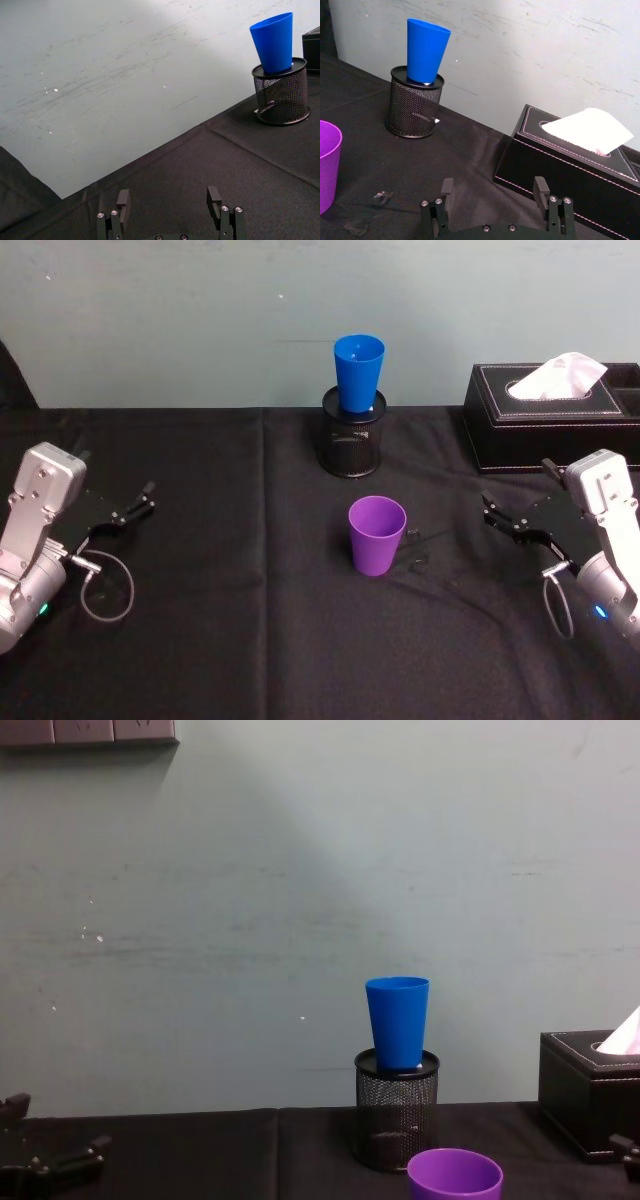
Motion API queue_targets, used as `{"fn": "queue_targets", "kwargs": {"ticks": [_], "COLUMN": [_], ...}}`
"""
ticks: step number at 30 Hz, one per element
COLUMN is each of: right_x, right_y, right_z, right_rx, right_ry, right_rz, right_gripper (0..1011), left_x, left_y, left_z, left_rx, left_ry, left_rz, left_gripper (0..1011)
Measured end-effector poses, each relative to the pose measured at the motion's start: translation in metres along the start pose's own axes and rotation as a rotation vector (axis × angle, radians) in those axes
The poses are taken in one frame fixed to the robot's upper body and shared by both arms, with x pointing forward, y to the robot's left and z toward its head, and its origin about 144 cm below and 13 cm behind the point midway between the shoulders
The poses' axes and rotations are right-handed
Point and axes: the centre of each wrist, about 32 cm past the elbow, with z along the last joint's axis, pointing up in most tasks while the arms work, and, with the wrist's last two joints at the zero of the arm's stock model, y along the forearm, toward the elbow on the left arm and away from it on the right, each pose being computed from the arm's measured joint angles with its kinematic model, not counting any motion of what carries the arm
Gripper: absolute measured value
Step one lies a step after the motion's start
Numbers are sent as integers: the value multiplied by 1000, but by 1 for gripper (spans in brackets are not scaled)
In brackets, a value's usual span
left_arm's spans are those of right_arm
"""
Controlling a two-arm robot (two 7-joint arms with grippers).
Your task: Pick up one cup with a gripper and tap it against the other cup.
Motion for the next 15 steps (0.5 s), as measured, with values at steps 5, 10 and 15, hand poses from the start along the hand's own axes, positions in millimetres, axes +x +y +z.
{"fn": "queue_targets", "kwargs": {"ticks": [5,10,15], "right_x": [0,1,3], "right_y": [0,1,2], "right_z": [0,3,10], "right_rx": [0,15,49], "right_ry": [0,-3,2], "right_rz": [0,-5,-5], "right_gripper": [1000,1000,1000], "left_x": [0,0,0], "left_y": [0,0,0], "left_z": [0,0,0], "left_rx": [0,0,0], "left_ry": [0,0,0], "left_rz": [0,0,0], "left_gripper": [1000,1000,1000]}}
